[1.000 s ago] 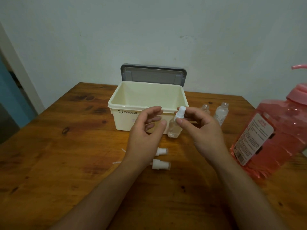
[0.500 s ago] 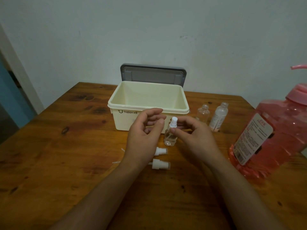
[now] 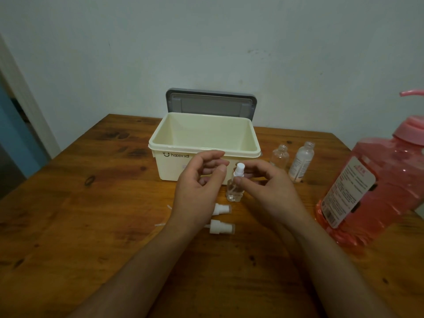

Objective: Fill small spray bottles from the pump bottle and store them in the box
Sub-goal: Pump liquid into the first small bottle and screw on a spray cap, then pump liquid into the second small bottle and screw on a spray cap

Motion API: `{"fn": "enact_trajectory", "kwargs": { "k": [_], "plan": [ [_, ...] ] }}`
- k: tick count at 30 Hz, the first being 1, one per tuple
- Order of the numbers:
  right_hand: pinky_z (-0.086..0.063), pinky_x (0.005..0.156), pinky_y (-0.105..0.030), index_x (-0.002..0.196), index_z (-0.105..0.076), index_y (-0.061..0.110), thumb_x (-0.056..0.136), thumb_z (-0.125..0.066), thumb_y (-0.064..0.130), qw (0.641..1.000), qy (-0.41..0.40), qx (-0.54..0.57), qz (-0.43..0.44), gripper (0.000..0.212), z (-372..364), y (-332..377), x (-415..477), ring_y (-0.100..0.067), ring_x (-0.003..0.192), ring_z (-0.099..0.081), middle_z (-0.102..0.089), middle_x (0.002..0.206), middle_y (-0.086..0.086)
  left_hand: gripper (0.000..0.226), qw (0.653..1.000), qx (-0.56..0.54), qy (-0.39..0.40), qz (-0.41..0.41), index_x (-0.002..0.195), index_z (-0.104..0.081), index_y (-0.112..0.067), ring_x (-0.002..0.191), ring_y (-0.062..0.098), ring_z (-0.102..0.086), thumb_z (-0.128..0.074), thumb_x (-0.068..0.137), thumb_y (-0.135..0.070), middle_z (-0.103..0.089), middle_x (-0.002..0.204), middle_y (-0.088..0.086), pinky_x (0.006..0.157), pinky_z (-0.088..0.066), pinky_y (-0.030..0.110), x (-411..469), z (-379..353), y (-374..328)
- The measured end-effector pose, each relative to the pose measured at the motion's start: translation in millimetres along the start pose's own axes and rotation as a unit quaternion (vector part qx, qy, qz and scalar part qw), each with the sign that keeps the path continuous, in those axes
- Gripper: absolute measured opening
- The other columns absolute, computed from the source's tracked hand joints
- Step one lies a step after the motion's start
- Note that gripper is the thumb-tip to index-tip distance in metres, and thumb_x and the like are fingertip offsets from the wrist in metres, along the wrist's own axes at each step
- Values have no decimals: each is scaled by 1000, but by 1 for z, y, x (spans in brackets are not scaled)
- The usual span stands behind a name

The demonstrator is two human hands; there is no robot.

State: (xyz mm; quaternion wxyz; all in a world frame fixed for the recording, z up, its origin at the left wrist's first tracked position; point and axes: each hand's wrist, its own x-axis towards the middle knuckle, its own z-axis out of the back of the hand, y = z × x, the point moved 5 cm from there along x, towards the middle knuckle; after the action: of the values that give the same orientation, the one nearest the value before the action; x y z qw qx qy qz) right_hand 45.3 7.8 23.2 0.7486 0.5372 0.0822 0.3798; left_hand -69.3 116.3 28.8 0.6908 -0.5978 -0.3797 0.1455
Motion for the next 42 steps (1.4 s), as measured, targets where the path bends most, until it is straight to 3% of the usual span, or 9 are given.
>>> {"fn": "enact_trajectory", "kwargs": {
  "k": [7, 13, 19, 27, 30, 33, 36, 38, 42],
  "plan": [
    [-45, 70, -5, 102, -69, 28, 93, -64, 25, 998, -52, 23, 16, 11, 14, 10, -4, 9, 88, -58, -68, 99, 12, 23, 1000, -4, -7, -2, 108, -62, -28, 91, -3, -62, -57, 94, -10, -68, 100, -6, 73, -50, 9, -1, 3, 0],
    [-53, 80, -21, 107, -71, 26, 94, -59, 30, 993, -116, 14, 32, 17, 34, 20, -14, -4, 97, -63, -71, 100, 12, 22, 1000, 21, -3, -22, 110, -63, -30, 97, 3, -63, -59, 94, -15, -68, 102, -7, 80, -52, 15, -2, 2, 0],
    [-56, 79, -25, 103, -71, 29, 94, -58, 30, 981, -158, 1, 109, 15, 69, 54, -40, -7, 95, -67, -73, 97, 11, 22, 998, 35, -5, -58, 110, -62, -33, 103, 5, -62, -59, 94, -19, -68, 105, -8, 85, -52, 18, -7, -1, -9],
    [-52, 74, -19, 105, -68, 21, 98, -54, 19, 945, -240, 57, 213, 15, 127, 100, -73, -11, 87, -69, -74, 96, 4, 28, 994, 21, 86, -72, 119, -59, -28, 111, -1, -58, -61, 93, -18, -65, 117, -14, 99, -49, 27, -8, -57, -38],
    [-50, 73, -24, 101, -66, 25, 96, -51, 31, 923, -284, 75, 249, 16, 150, 109, -78, -11, 81, -66, -72, 94, 3, 39, 992, 36, 110, -47, 129, -53, -32, 121, -2, -50, -64, 91, -28, -56, 129, -18, 99, -44, 22, -8, -86, -32],
    [-51, 72, -28, 102, -63, 26, 94, -49, 47, 912, -346, 74, 210, 26, 199, 97, -68, -8, 79, -64, -69, 90, 9, 48, 988, 77, 132, -35, 132, -44, -40, 124, -3, -40, -65, 89, -36, -45, 137, -22, 93, -37, 15, -7, -113, -25],
    [-55, 86, -48, 109, -62, 17, 96, -50, 57, 916, -355, 2, 184, 43, 237, 75, -57, -16, 94, -66, -67, 103, 1, 59, 975, 163, 134, -65, 138, -38, -39, 123, -3, -35, -67, 87, -39, -41, 141, -17, 101, -38, 26, 6, -136, -22],
    [-51, 96, -41, 117, -62, 20, 95, -44, 61, 907, -389, 8, 159, 49, 237, 69, -59, -13, 108, -63, -67, 114, 6, 69, 955, 248, 123, -103, 143, -34, -33, 130, 4, -34, -68, 84, -44, -40, 145, -10, 106, -37, 32, 19, -148, -22],
    [-47, 99, -31, 99, -63, 38, 93, -34, 61, 924, -375, 9, 76, 38, 215, 67, -56, 1, 108, -61, -68, 112, 17, 83, 916, 360, 130, -117, 150, -26, -25, 145, 18, -21, -67, 83, -53, -32, 154, -3, 117, -27, 43, 40, -173, -23]
  ]
}}
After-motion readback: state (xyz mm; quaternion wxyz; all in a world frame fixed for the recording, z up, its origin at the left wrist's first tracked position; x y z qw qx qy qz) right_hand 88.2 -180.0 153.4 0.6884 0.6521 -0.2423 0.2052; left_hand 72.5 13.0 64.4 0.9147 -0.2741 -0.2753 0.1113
